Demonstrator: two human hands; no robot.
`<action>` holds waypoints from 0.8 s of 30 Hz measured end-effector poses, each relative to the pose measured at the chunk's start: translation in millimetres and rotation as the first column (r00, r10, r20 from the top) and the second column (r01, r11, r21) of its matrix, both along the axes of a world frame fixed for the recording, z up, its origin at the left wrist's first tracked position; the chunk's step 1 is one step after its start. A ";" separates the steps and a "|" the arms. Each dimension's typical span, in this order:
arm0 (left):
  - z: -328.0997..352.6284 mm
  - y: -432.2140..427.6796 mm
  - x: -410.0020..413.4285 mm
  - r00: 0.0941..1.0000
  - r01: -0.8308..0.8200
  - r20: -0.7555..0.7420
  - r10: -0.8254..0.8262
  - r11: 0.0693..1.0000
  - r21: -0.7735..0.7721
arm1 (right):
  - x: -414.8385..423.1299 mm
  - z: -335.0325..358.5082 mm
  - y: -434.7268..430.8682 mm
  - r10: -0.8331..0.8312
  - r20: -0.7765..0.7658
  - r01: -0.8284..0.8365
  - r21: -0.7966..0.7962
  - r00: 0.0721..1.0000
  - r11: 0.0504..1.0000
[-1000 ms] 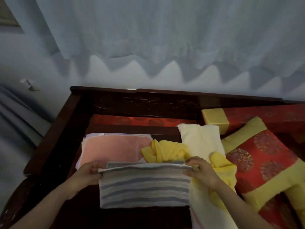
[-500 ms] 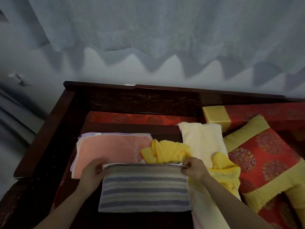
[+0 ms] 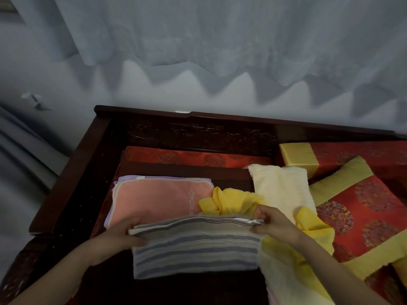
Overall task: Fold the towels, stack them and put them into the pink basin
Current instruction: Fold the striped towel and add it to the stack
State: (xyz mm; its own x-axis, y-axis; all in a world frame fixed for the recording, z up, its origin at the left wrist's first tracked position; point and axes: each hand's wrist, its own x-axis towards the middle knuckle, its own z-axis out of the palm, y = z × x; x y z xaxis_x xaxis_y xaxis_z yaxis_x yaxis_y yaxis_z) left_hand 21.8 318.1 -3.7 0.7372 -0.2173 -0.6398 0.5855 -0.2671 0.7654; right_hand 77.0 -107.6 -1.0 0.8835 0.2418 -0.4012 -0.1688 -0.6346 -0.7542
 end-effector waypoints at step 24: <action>-31.9 63.8 91.8 0.885 -0.461 0.252 0.393 0.817 0.346 | 101.5 -44.2 139.8 -0.382 -0.064 0.383 0.006 0.922 0.924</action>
State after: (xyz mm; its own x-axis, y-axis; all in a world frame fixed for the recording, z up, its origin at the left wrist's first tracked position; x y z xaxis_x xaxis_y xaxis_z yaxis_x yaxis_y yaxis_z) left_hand 113.6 381.8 -35.6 0.7971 0.3818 -0.4678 0.5875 -0.3113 0.7470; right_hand 178.5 32.1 -45.1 0.8845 -0.1021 -0.4553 -0.4415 -0.4988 -0.7458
